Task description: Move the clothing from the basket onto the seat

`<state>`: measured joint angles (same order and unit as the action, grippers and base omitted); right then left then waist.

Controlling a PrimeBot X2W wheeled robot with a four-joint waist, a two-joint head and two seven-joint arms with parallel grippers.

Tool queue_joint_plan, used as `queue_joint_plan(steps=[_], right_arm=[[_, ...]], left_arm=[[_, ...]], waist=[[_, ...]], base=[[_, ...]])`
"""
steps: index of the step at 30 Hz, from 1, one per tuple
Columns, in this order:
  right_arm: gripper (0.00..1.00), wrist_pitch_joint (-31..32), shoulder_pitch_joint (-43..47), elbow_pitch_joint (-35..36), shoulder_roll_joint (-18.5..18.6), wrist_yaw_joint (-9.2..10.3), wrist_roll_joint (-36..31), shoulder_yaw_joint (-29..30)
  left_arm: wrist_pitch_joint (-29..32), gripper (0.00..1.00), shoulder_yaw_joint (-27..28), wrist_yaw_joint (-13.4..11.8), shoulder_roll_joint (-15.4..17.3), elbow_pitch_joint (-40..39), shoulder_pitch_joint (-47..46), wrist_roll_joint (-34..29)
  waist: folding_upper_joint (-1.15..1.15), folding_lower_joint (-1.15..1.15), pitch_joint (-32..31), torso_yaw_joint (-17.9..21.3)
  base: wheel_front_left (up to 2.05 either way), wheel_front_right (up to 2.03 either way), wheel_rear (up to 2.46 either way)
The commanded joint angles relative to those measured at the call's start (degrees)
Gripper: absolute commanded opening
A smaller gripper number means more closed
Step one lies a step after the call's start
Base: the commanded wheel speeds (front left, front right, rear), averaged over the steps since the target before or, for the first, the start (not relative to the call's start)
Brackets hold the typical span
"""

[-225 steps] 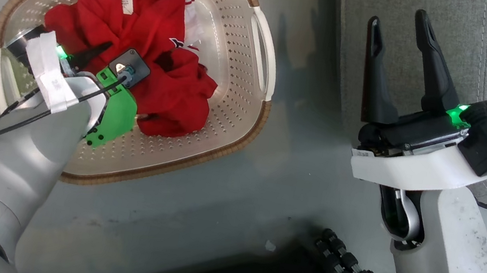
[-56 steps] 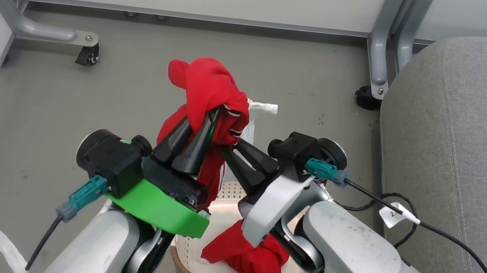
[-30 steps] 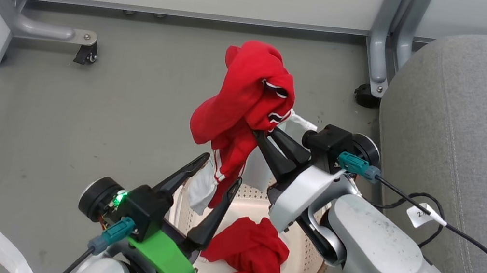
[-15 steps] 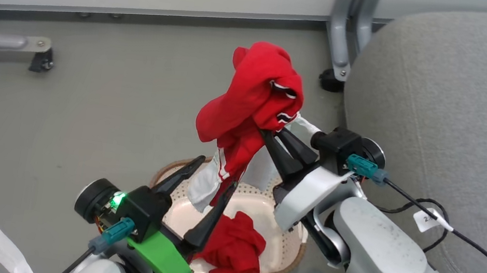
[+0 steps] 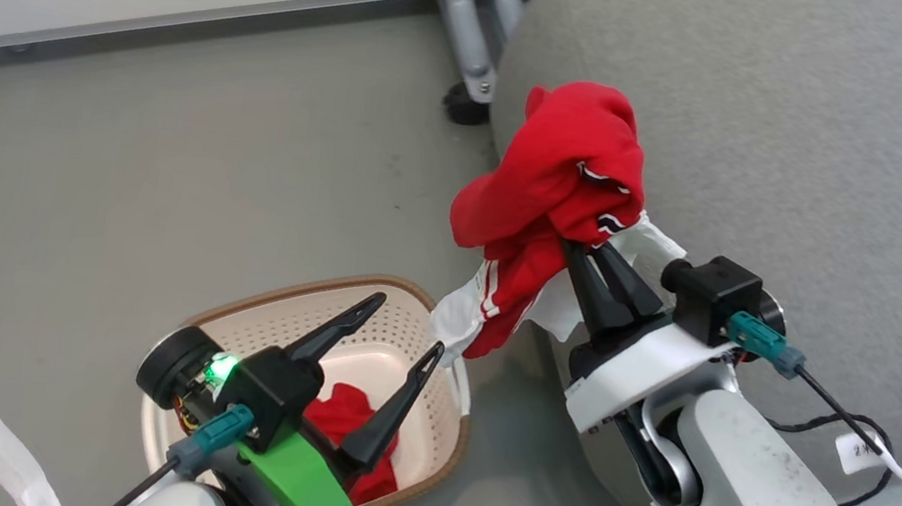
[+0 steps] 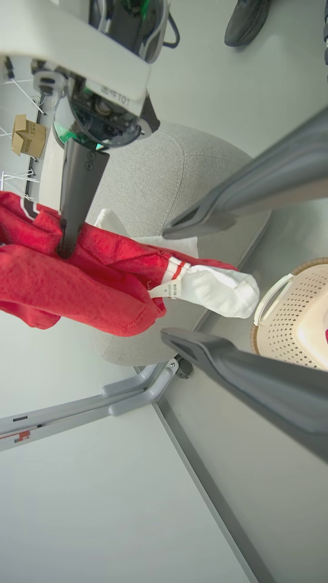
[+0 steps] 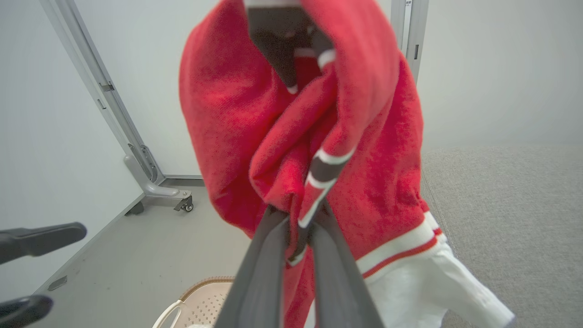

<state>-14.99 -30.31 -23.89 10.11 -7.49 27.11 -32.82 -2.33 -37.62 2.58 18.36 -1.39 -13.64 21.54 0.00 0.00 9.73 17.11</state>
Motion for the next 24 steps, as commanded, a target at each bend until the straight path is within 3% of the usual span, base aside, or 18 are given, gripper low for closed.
queue_joint_plan(steps=[1,11,18,24], right_arm=[[0.0,-0.3,1.1,0.9,0.0,0.0,-0.7,0.9],[0.0,-0.3,2.9,3.3,0.7,0.01,-2.1,10.2],[0.0,-0.3,-0.8,2.5,1.7,0.0,-2.1,20.6],[0.0,-0.2,-7.6,1.0,5.2,0.0,-3.8,29.8]], left_arm=[[0.3,1.0,-0.2,0.1,0.4,-0.4,-0.7,0.0],[2.2,1.0,-1.5,0.6,0.7,-2.1,-2.3,-0.3],[3.3,1.0,-2.2,1.4,1.2,-4.2,-6.3,-2.2],[3.5,1.0,-2.1,1.9,1.9,-6.3,-11.0,-4.1]], waist=[[0.0,0.0,1.7,6.0],[0.0,0.0,5.2,9.6],[0.0,0.0,12.3,6.2],[0.0,0.0,19.4,1.6]], base=[[0.0,0.0,0.0],[0.0,0.0,0.0],[0.0,0.0,0.0],[0.0,0.0,0.0]])
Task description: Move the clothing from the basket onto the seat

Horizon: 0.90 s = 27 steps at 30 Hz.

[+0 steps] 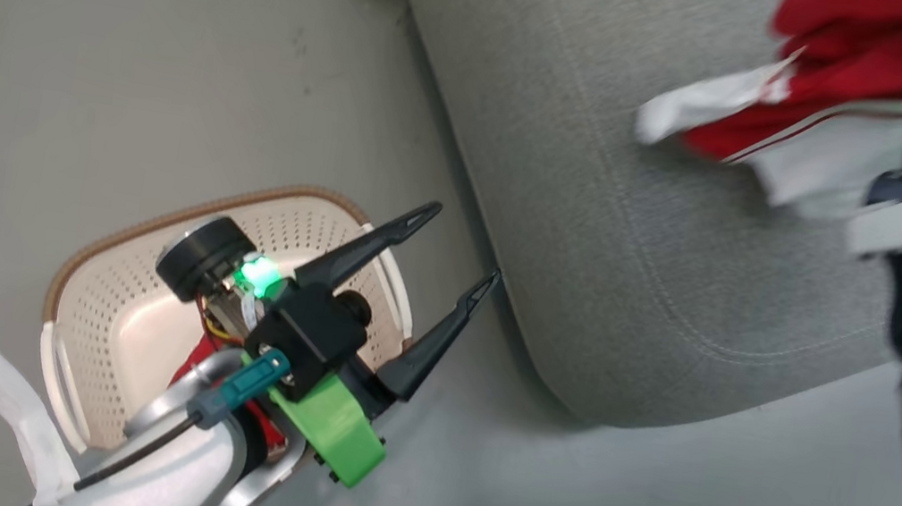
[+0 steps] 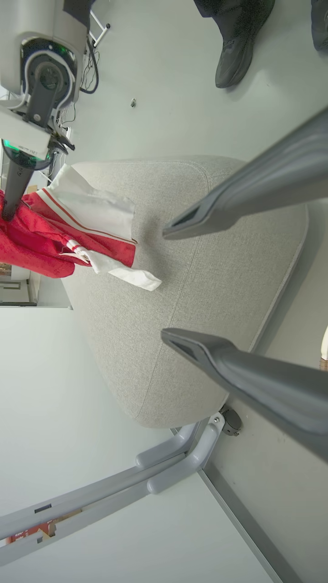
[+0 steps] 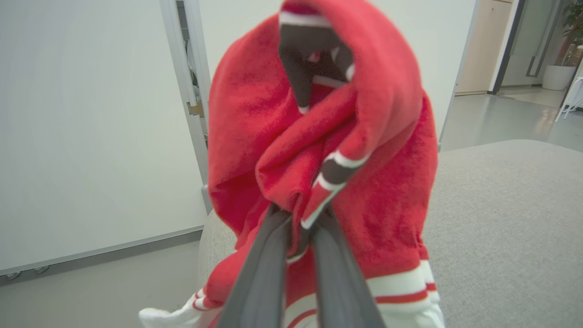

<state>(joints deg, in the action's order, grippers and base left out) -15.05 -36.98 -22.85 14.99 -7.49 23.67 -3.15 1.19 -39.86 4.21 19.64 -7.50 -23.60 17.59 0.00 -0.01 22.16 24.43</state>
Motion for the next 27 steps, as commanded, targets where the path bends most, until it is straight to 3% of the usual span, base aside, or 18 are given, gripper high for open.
queue_joint_plan(steps=[1,11,12,13,14,19,27], right_arm=[[0.0,-0.2,-2.4,-0.3,1.2,0.01,-0.4,1.9],[0.0,-0.2,-13.4,-8.6,7.0,0.01,-1.9,11.6],[0.15,-0.2,-14.0,-10.7,6.8,0.01,-2.0,12.6],[0.45,-0.2,-14.4,-12.2,6.7,0.01,-2.1,13.3],[1.0,-0.2,-15.1,-13.5,6.8,0.01,-2.5,14.2],[1.0,-0.2,-13.9,-16.1,4.8,0.01,-4.6,17.5],[1.0,-0.2,-5.2,-9.0,-0.7,0.01,-5.6,20.0]], left_arm=[[-0.1,1.0,0.2,0.4,0.7,-0.5,-1.9,-0.5],[-0.1,1.0,-0.3,1.1,0.8,-2.6,-7.2,-2.4],[-0.2,1.0,-0.5,1.2,0.7,-2.5,-7.5,-2.5],[-0.4,1.0,-0.6,1.3,0.7,-2.4,-7.8,-2.6],[-0.4,1.0,-0.8,1.3,0.5,-2.3,-8.1,-2.7],[-1.2,1.0,-1.4,1.3,0.1,-1.5,-8.6,-2.6],[-3.7,1.0,-0.5,0.4,-0.4,0.6,-8.2,-1.4]], waist=[[0.0,0.01,8.1,-6.6],[0.0,0.01,16.8,-11.6],[0.0,0.01,17.3,-11.9],[0.0,0.01,17.6,-12.2],[0.0,0.01,18.0,-12.4],[0.0,0.01,18.5,-12.9],[0.0,0.01,15.7,-12.2]], base=[[0.0,0.0,0.0],[0.0,0.0,0.0],[0.0,0.0,0.0],[0.0,0.0,0.0],[0.0,0.0,0.0],[0.0,0.0,0.0],[0.0,0.0,0.0]])
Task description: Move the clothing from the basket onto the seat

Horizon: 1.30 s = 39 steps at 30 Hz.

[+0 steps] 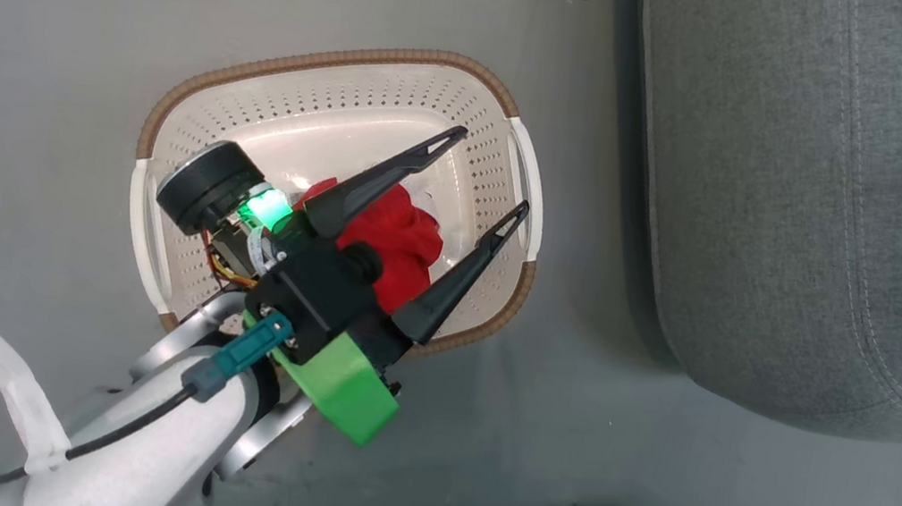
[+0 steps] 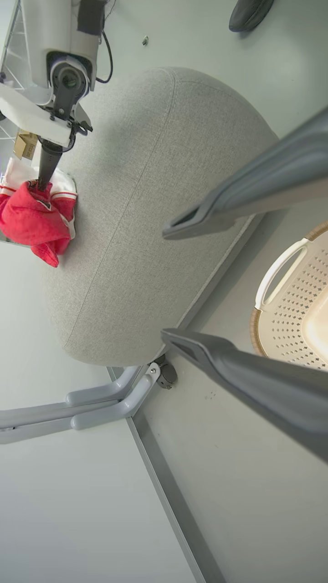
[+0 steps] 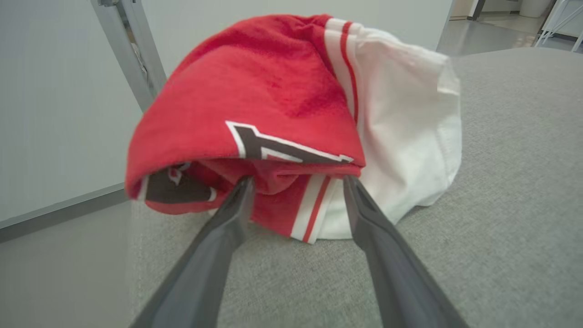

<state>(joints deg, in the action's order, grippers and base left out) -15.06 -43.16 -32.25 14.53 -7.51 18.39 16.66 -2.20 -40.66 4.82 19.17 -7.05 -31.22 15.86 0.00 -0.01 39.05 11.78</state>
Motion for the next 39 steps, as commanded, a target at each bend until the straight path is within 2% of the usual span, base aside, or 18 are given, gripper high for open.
queue_joint_plan(steps=[1,7,13,18,26,33,39], right_arm=[[1.0,-0.2,2.5,1.6,-1.1,0.04,-0.5,0.5],[1.0,-0.2,10.7,9.1,-5.0,0.03,-1.8,-0.2],[1.0,-0.2,18.2,16.2,-7.9,0.03,-3.6,-3.0],[1.0,-0.2,24.0,21.7,-9.4,0.03,-5.4,-6.2],[1.0,0.4,30.4,28.0,-10.5,0.03,-7.1,-11.2],[1.0,3.4,34.5,33.9,-11.1,0.04,-8.6,-13.4],[1.0,6.2,37.6,37.7,-11.2,0.03,-9.8,-13.8]], left_arm=[[-0.8,1.0,0.5,-0.5,0.0,0.5,-0.3,0.5],[-3.7,1.0,2.6,-2.7,-0.7,2.6,2.3,2.5],[-7.3,1.0,6.3,-6.2,-1.2,4.6,5.7,5.0],[-10.3,1.0,10.0,-9.1,-1.9,6.1,8.4,7.6],[-12.6,1.0,16.9,-12.5,-2.3,8.0,11.1,9.7],[-13.0,1.0,23.1,-13.4,-2.9,9.5,14.5,10.5],[-13.0,1.0,27.0,-12.3,-3.7,10.3,19.1,9.2]], waist=[[0.0,0.01,-1.8,0.5],[0.0,0.01,-6.0,0.6],[0.0,0.01,-11.1,-0.2],[0.0,0.01,-15.1,-2.0],[0.0,0.01,-19.3,-6.3],[0.0,0.01,-22.0,-10.1],[0.0,0.01,-24.7,-12.3]], base=[[0.0,0.0,0.0],[0.0,0.0,0.0],[0.0,0.0,0.0],[0.0,0.0,0.0],[0.0,0.0,0.0],[0.0,0.0,0.0],[0.0,0.0,0.0]])
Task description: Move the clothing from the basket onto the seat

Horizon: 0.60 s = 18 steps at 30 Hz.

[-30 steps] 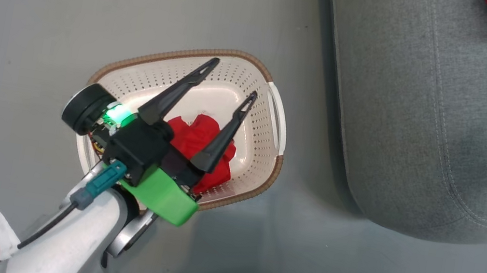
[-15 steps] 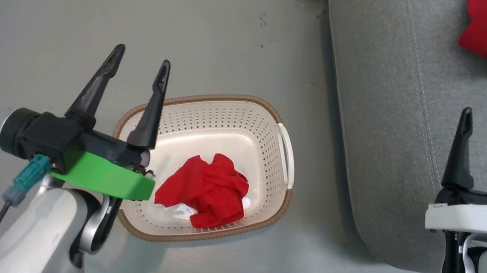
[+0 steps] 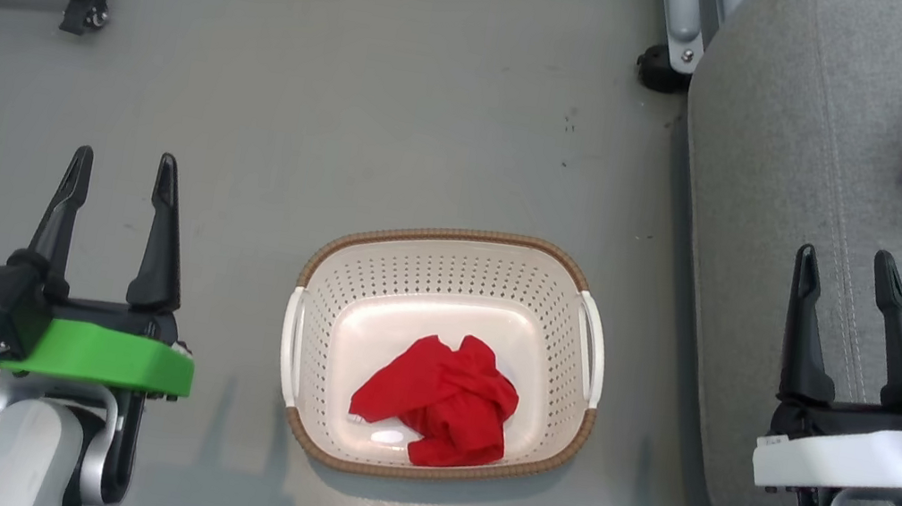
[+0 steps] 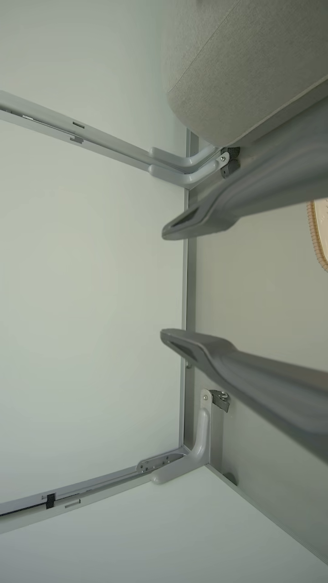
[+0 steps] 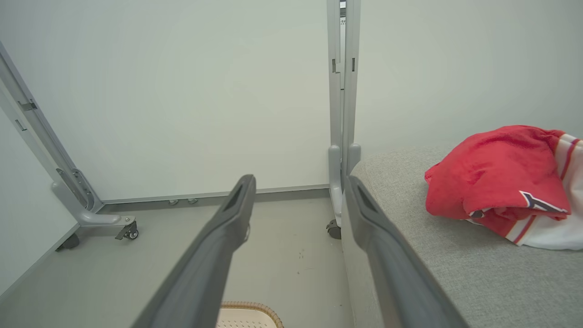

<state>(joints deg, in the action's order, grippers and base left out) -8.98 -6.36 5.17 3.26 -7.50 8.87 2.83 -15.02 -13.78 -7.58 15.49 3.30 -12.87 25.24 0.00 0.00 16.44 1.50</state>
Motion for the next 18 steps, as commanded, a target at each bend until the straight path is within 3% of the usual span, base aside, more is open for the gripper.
queue_joint_plan(steps=[1,18], right_arm=[[1.0,0.6,1.5,0.8,0.0,0.03,-0.6,0.1],[1.0,4.7,10.3,4.2,-0.2,0.02,-0.3,-0.5]], left_arm=[[-0.2,1.0,0.4,0.5,-0.2,0.5,1.7,-0.4],[-0.2,1.0,1.8,5.0,-4.1,5.3,9.3,-2.9]], waist=[[0.0,0.0,-2.6,-2.3],[0.0,0.0,-9.8,-3.3]], base=[[0.0,0.0,0.0],[0.0,0.0,0.0]])
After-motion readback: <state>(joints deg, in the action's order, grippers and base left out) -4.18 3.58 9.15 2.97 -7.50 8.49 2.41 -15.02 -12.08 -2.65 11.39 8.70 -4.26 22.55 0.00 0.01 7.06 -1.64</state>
